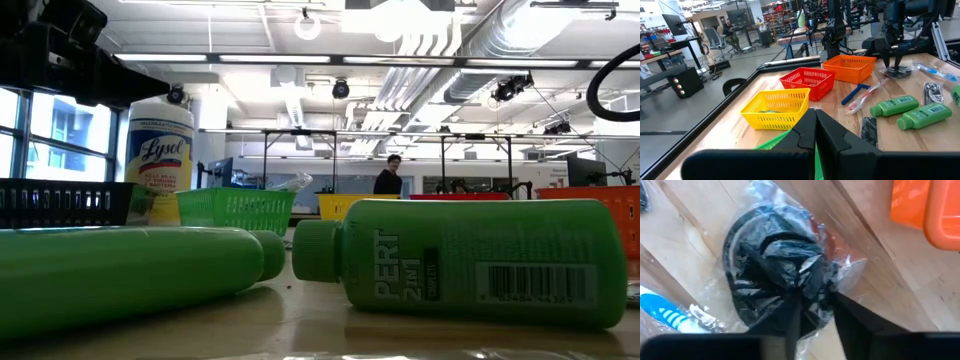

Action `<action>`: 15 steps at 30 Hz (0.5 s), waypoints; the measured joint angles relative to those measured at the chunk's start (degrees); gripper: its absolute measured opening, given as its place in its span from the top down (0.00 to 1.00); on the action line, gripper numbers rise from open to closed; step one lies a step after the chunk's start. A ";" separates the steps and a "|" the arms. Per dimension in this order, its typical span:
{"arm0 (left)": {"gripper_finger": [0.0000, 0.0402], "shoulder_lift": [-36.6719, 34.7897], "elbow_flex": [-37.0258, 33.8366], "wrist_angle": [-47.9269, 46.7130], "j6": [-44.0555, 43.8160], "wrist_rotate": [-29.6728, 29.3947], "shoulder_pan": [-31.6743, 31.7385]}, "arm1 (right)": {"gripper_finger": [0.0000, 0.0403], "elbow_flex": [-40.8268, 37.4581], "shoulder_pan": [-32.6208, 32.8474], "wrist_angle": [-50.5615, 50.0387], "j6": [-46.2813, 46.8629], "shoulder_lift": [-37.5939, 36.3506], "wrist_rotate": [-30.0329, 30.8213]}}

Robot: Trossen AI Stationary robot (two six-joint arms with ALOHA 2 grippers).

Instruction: Pick & Place Travel size toiletries

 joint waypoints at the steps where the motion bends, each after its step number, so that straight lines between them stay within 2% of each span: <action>1: 1.00 0.00 0.00 0.00 0.00 0.00 0.00 | 0.79 0.00 0.00 0.00 -0.02 0.00 0.09; 6: 1.00 0.00 0.00 0.00 -0.02 0.00 0.01 | 0.97 0.00 0.00 0.04 -0.43 0.00 0.06; 12: 1.00 0.02 0.00 0.00 -0.02 0.02 -0.01 | 0.98 0.02 -0.02 2.15 -3.26 -2.53 0.42; 15: 1.00 0.02 0.00 0.00 -0.01 0.02 0.01 | 0.99 0.07 0.00 3.64 -5.82 -6.08 5.23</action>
